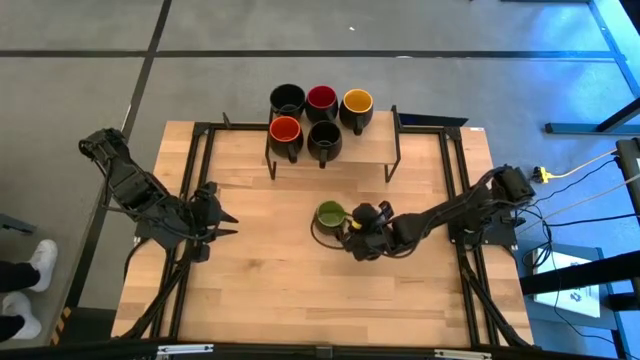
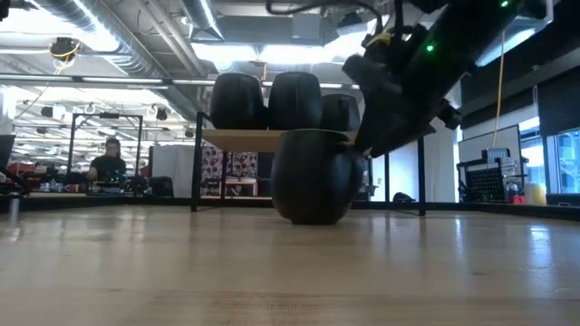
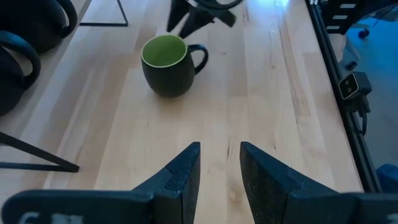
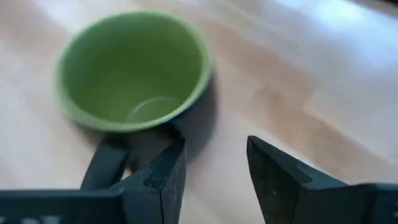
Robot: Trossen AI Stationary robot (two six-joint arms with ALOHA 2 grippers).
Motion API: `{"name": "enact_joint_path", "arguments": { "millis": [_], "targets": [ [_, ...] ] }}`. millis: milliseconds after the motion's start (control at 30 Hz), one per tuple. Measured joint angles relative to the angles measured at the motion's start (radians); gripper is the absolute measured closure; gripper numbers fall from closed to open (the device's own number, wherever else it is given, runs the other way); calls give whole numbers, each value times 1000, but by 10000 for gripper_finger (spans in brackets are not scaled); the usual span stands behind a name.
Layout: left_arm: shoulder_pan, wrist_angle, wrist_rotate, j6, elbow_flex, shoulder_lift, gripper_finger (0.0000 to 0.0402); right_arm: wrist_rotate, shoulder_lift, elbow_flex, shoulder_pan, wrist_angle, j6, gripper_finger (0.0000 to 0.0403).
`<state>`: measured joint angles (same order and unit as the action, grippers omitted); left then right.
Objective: Place coffee mugs
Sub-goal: Put the green mug on the shelf
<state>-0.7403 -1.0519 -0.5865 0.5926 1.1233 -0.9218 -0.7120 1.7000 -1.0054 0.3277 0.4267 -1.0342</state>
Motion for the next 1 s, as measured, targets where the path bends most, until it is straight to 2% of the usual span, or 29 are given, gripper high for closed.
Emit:
{"name": "enact_joint_path", "arguments": {
  "millis": [200,300,433,533,800,900,1000],
  "targets": [
    [0,0,0,0,0,0,294,-11,-29,-25,-41,130,8,245],
    [0,-1,0,0,0,0,294,8,-79,-49,12,174,22,245],
    [0,0,0,0,0,0,294,35,-106,-50,107,108,42,243],
    [0,-1,1,0,0,0,294,-50,-98,-50,166,52,10,228],
    [0,-1,3,2,0,0,294,-318,44,-47,243,-21,-92,136],
    [0,-1,3,2,0,0,294,-421,116,-46,256,-75,-96,121],
    [0,-1,4,3,0,0,294,-433,175,-46,255,-127,-98,120]
  ]
}}
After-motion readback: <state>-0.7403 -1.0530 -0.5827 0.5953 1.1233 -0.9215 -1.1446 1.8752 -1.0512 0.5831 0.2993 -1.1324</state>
